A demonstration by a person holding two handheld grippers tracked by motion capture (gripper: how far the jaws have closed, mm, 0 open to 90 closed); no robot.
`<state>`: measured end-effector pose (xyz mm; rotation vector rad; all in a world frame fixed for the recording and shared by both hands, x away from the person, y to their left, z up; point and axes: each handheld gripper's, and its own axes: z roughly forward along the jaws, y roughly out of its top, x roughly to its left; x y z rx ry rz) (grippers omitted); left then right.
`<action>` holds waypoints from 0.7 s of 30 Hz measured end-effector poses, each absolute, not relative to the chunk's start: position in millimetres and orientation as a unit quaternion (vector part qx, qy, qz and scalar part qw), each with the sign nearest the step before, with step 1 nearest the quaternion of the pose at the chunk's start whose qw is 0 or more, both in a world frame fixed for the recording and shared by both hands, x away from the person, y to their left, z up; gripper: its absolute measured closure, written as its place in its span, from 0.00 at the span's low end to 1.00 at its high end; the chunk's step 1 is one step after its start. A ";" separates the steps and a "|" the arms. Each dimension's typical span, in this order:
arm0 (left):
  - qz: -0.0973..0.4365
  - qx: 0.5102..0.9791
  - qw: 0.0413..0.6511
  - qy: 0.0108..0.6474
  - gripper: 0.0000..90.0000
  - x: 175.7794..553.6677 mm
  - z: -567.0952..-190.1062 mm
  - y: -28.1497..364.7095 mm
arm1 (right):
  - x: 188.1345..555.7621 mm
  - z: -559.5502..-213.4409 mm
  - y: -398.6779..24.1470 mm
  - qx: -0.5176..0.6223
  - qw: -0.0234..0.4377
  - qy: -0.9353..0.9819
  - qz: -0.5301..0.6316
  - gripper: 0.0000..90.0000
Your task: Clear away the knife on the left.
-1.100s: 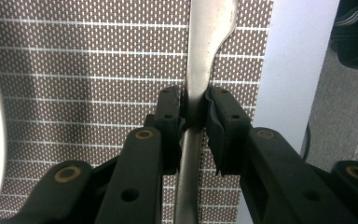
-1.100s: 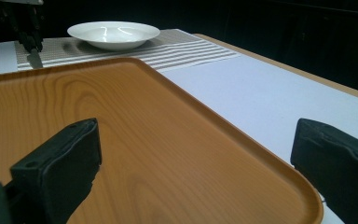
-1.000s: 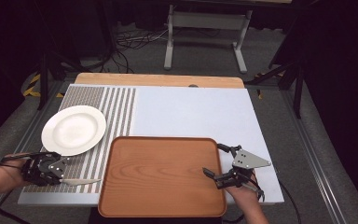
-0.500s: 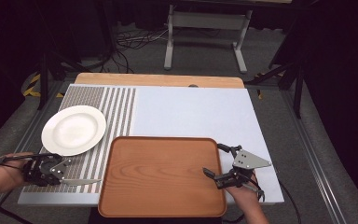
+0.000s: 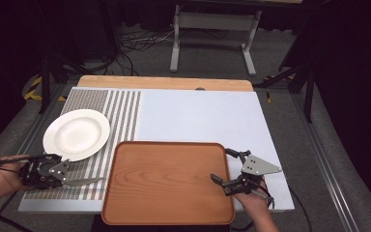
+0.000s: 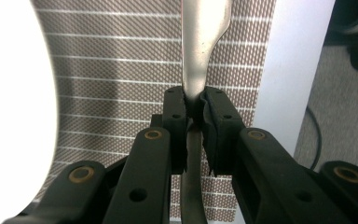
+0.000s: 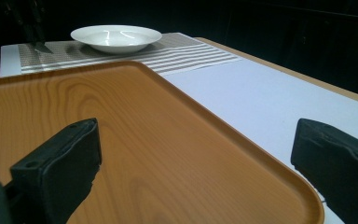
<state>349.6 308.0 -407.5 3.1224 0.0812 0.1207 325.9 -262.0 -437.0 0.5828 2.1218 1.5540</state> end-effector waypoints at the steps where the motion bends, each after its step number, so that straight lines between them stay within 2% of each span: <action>1: 0.039 0.999 0.008 0.026 0.89 349.6 -407.5 308.0 | 325.8 -436.8 -262.0 0.211 0.222 0.768 0.562 0.03; 11: 0.031 0.994 0.059 0.087 0.89 350.8 -380.8 295.0 | 325.1 -434.8 -263.7 0.211 0.225 0.765 0.565 0.02; 12: 0.024 0.991 0.073 0.107 0.89 351.6 -376.4 291.6 | 325.0 -434.5 -263.8 0.211 0.226 0.765 0.565 0.03; 21: 0.005 0.980 0.109 0.164 0.89 354.6 -366.0 279.3 | 324.1 -431.5 -264.3 0.209 0.228 0.762 0.569 0.03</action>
